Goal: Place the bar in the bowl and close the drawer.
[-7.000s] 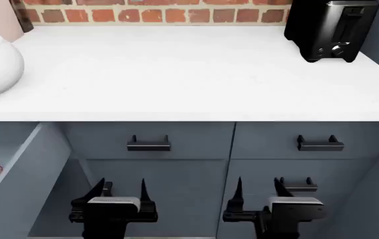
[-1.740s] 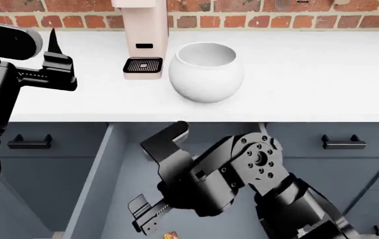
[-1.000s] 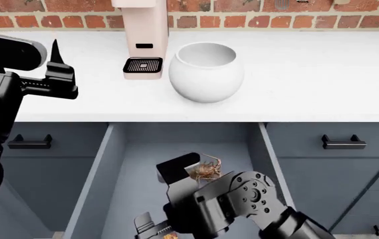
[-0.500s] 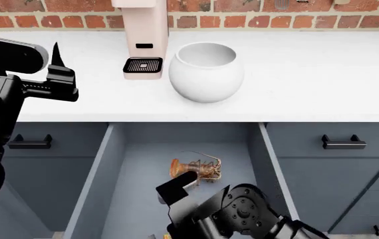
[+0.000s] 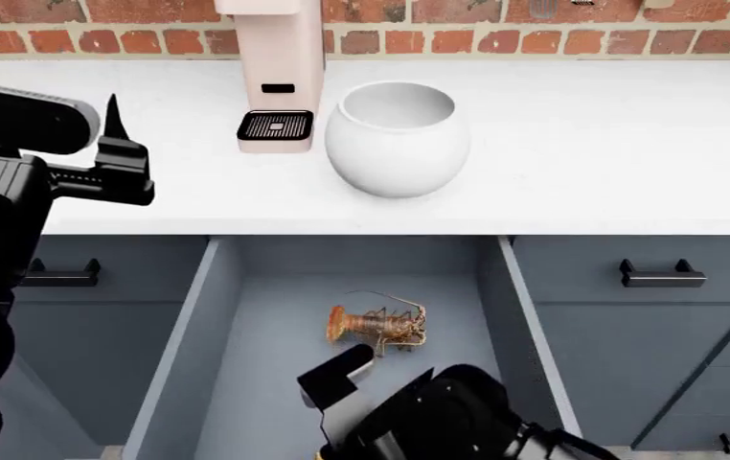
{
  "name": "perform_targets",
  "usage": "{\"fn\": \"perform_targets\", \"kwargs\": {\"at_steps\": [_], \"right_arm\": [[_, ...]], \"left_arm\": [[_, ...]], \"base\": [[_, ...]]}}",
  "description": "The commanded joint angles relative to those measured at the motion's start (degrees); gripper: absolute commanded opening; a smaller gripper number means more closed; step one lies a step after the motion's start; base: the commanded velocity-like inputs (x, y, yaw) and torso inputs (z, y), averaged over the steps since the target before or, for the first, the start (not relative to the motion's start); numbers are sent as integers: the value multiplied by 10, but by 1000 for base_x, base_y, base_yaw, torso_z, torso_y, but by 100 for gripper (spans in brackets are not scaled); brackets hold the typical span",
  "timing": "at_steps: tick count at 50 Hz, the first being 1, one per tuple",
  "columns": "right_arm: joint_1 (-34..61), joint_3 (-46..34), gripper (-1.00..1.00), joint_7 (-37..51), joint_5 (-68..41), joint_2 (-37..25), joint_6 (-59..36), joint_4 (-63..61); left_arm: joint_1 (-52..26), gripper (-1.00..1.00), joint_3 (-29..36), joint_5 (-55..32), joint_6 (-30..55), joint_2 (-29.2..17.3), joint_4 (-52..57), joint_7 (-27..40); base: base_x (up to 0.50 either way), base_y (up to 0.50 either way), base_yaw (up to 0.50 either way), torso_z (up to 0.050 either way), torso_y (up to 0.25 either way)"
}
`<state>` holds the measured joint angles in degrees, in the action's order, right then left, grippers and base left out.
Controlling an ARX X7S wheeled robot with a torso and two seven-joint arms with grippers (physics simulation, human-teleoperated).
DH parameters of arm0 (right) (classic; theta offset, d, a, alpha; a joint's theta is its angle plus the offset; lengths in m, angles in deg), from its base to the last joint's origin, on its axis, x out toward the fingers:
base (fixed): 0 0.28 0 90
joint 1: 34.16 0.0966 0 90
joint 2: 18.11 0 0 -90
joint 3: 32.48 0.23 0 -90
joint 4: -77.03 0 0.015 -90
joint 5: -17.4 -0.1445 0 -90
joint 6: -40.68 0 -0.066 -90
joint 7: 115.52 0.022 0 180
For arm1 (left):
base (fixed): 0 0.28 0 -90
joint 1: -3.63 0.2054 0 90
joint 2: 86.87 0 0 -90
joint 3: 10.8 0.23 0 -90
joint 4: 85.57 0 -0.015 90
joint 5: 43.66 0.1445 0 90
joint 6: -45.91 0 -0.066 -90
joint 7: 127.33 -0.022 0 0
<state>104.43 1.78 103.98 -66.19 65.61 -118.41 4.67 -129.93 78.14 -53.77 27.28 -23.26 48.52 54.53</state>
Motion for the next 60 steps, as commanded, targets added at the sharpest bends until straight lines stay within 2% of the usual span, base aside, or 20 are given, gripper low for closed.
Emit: {"fn": "perform_targets", "kwargs": {"at_steps": [1, 44, 45, 60], "right_arm": [[1, -22, 100, -35, 34, 4, 24, 28], [-29, -71, 100, -91, 78, 22, 83, 84], [-29, -72, -100, -92, 79, 22, 83, 84], [-11, -74, -100, -72, 70, 15, 70, 67]], "left_arm": [[6, 100, 0, -1, -5, -1, -2, 0], [11, 100, -3, -8, -11, -3, -2, 4], [11, 100, -4, -8, -10, -3, -1, 4], [14, 100, -9, -11, -7, -5, 3, 5]], "base": [[0, 0, 0, 0, 0], [0, 0, 0, 0, 0], [0, 0, 0, 0, 0], [0, 0, 0, 0, 0]]}}
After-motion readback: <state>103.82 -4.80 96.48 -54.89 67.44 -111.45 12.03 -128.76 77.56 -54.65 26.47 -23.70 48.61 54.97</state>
